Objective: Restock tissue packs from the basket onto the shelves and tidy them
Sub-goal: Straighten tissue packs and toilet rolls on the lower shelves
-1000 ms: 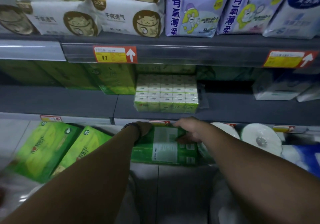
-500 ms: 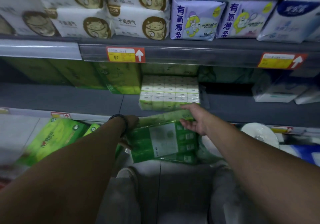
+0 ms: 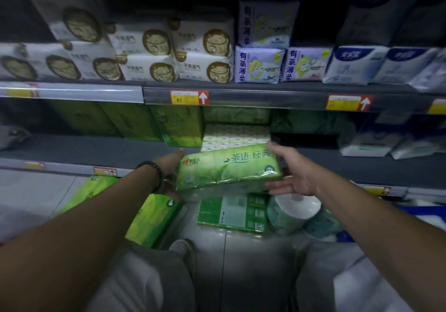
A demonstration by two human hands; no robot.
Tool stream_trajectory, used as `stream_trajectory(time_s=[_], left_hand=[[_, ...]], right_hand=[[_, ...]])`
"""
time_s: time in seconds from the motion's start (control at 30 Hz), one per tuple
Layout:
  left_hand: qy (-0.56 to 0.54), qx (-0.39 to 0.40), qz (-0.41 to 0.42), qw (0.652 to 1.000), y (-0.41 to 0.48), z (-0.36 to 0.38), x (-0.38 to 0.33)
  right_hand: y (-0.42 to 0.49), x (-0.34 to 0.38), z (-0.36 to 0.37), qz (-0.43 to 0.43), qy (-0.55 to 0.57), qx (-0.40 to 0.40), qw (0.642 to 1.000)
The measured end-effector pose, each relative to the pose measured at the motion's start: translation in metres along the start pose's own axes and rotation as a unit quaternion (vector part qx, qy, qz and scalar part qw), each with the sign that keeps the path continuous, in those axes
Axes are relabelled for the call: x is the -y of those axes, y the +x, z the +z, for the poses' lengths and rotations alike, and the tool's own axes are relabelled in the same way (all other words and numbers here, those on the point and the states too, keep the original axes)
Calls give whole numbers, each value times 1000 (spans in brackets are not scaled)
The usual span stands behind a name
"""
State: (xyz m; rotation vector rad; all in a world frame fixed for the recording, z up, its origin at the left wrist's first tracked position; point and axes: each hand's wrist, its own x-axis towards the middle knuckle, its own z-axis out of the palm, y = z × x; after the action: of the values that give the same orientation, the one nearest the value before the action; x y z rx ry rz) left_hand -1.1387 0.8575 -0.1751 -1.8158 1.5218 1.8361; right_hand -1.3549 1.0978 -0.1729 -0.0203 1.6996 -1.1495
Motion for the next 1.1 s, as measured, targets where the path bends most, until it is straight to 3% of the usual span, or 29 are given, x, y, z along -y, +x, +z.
stream_trajectory(time_s=[0.3,0.43,0.6,0.83,0.93,1.1], left_hand=[[-90,-62,136,985,0,13,-20],[-139,-61,154,976,25,18,-35],[-175,-59,174,967,64,31,-47],[-192,-67,133,970,153,41,-40],[-204,-68,163,963,141,54,-48],[-196,-84,197,957,157,62,-56]], right_hand=[[13,-1,-15,-135,35,-135,981],[36,-9,-6,-162,64,-191,966],[72,-3,4,-145,63,-203,966],[117,-5,8,-125,44,-241,961],[139,-3,7,-119,44,-222,967],[150,6,4,-140,-1,-255,957]])
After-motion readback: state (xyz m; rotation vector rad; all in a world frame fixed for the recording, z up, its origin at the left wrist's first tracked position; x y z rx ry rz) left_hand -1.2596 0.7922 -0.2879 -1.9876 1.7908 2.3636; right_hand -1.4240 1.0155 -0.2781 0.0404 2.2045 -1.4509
